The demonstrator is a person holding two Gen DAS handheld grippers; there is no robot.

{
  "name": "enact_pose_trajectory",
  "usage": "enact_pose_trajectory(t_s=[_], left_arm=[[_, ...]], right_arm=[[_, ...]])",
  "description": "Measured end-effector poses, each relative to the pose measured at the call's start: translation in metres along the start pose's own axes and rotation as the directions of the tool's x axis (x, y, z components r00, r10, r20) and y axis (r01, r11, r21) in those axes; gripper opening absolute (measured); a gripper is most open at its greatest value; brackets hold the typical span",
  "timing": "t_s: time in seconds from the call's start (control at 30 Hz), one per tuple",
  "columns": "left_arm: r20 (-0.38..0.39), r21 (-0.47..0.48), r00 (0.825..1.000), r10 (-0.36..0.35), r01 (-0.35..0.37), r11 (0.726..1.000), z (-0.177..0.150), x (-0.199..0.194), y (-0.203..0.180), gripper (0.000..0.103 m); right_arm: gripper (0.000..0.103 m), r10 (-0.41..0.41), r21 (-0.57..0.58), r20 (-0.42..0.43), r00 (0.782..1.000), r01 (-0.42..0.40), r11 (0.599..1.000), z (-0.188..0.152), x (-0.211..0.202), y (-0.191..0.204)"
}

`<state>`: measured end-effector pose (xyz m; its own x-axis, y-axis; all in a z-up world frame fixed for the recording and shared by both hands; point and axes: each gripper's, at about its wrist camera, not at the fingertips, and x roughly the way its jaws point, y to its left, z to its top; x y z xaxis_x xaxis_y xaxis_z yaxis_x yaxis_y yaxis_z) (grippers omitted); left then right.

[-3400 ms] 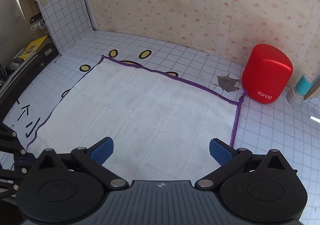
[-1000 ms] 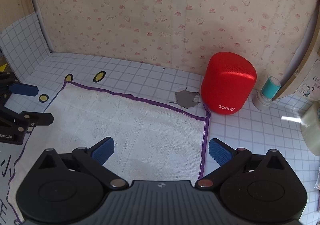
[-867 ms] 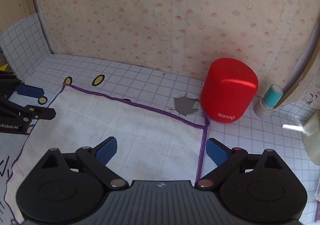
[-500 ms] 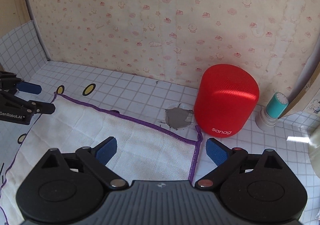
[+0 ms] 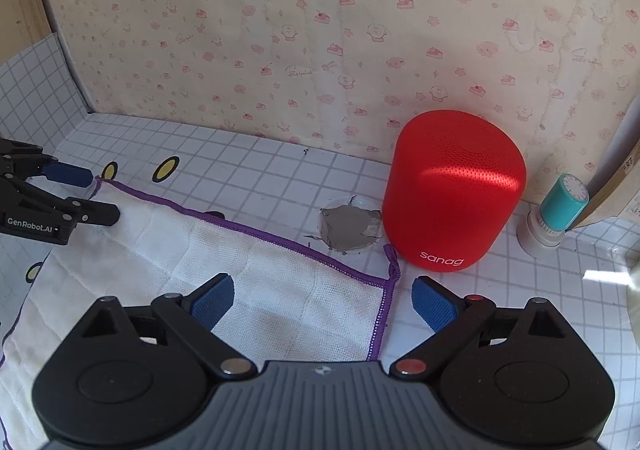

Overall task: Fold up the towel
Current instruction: 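Grasp the towel's purple hem with the left gripper while the right gripper grasps the hem corner, then lift the towel hem with both grippers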

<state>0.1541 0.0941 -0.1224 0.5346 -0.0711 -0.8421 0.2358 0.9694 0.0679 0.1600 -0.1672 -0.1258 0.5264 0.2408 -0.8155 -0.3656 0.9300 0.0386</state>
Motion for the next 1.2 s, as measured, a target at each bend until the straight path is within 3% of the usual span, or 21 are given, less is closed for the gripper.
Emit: enact_pose_trajectory(t_s=[0.27, 0.33, 0.47, 0.7, 0.87, 0.97, 1.0, 1.2], left_arm=[[-0.011, -0.008, 1.0, -0.018, 0.018, 1.0, 0.002, 0.003, 0.003, 0.068], [-0.01, -0.005, 0.999, -0.031, 0.031, 1.0, 0.003, 0.003, 0.002, 0.06], [-0.001, 0.034, 0.998, -0.06, 0.06, 0.998, 0.003, 0.0, -0.006, 0.036], [0.001, 0.04, 0.996, -0.085, 0.085, 0.996, 0.003, 0.0, -0.009, 0.023], [-0.001, 0.04, 0.997, -0.084, 0.084, 0.996, 0.004, 0.0, -0.011, 0.015], [0.005, 0.027, 0.996, -0.087, 0.087, 0.996, 0.005, -0.001, -0.013, 0.015], [0.007, 0.023, 0.996, -0.089, 0.089, 0.996, 0.005, -0.001, -0.013, 0.015], [0.023, 0.02, 0.997, -0.08, 0.079, 0.997, 0.007, -0.006, -0.017, 0.011]], right_arm=[[0.092, -0.007, 0.013, -0.003, 1.0, 0.007, 1.0, 0.0, 0.003, -0.003], [0.074, -0.005, 0.013, -0.003, 1.0, 0.005, 1.0, 0.001, 0.003, -0.003], [0.073, 0.0, 0.015, -0.002, 1.0, 0.0, 1.0, 0.002, 0.003, -0.005], [0.071, 0.007, 0.017, 0.0, 1.0, -0.007, 1.0, 0.003, 0.003, -0.007], [0.046, 0.013, 0.018, 0.001, 1.0, -0.013, 1.0, 0.004, 0.004, -0.008], [0.023, 0.016, 0.019, 0.001, 1.0, -0.016, 1.0, 0.005, 0.004, -0.009], [0.011, 0.017, 0.019, 0.002, 1.0, -0.017, 1.0, 0.005, 0.004, -0.009], [0.005, 0.023, 0.021, 0.003, 1.0, -0.023, 1.0, 0.007, 0.004, -0.011]])
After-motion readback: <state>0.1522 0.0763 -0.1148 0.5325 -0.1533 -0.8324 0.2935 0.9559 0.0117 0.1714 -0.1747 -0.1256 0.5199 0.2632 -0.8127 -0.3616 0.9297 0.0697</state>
